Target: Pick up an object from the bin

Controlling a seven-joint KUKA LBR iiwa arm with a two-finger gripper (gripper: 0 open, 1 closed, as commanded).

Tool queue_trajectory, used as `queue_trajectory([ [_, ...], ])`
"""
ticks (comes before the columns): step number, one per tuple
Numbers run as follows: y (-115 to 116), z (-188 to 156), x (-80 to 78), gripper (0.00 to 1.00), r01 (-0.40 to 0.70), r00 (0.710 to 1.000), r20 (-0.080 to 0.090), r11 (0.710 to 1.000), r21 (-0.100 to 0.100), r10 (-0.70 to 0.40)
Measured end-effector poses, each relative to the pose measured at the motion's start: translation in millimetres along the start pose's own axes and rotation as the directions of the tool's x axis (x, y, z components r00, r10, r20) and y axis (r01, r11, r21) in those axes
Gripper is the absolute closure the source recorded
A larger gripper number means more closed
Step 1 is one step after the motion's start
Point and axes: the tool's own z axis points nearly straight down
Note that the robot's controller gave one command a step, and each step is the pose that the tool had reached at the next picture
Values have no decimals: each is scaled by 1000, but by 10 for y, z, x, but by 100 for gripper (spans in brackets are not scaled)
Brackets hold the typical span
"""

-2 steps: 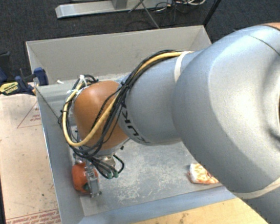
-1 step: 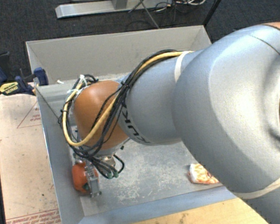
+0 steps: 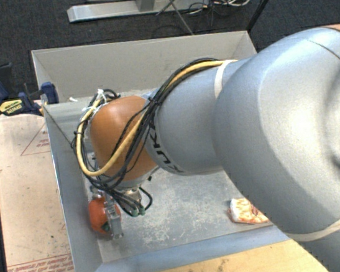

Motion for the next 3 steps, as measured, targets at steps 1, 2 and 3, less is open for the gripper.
queue_trajectory([
  [1,-3,-209,16,100,0,1000,-5,1000,2,0],
  [2,3,-449,-4,100,0,1000,3,1000,0,0],
  [3,7,-589,-16,100,0,1000,10,1000,-2,0],
])
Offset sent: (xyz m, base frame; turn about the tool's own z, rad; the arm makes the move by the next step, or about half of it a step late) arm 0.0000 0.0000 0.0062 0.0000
